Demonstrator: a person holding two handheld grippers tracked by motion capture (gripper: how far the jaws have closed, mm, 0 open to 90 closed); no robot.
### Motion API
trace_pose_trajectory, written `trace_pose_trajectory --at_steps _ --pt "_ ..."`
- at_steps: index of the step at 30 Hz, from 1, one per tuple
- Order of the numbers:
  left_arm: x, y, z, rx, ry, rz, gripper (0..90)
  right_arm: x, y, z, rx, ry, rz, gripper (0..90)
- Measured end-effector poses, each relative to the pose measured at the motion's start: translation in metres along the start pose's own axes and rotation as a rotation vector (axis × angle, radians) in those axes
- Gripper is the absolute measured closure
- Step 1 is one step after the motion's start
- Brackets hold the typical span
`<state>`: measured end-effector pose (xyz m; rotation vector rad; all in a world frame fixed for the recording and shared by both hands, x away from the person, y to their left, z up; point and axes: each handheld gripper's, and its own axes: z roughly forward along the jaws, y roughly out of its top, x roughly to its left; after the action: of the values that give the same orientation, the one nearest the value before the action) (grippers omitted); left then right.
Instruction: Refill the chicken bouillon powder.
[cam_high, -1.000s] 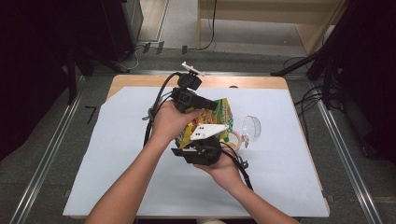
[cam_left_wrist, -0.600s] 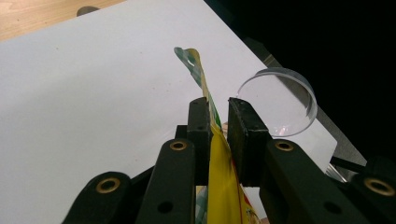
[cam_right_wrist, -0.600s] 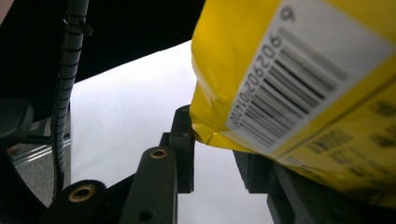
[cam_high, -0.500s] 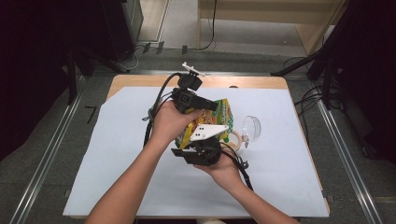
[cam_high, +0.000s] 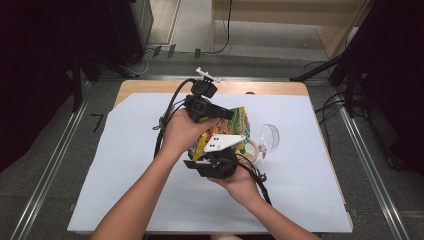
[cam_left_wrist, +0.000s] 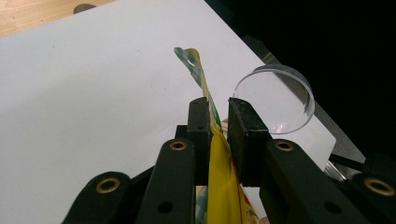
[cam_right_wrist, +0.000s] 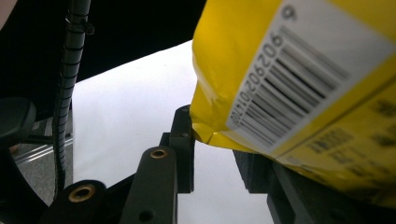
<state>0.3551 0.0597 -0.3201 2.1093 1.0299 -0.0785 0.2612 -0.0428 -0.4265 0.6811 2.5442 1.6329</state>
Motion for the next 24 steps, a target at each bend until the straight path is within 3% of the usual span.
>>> trace_pose_trajectory --at_steps 24 --pt "0.002 0.0018 0.0012 0.01 -0.022 -0.015 79.4 0.0014 0.0012 -0.001 0.0 -0.001 0.012 71.8"
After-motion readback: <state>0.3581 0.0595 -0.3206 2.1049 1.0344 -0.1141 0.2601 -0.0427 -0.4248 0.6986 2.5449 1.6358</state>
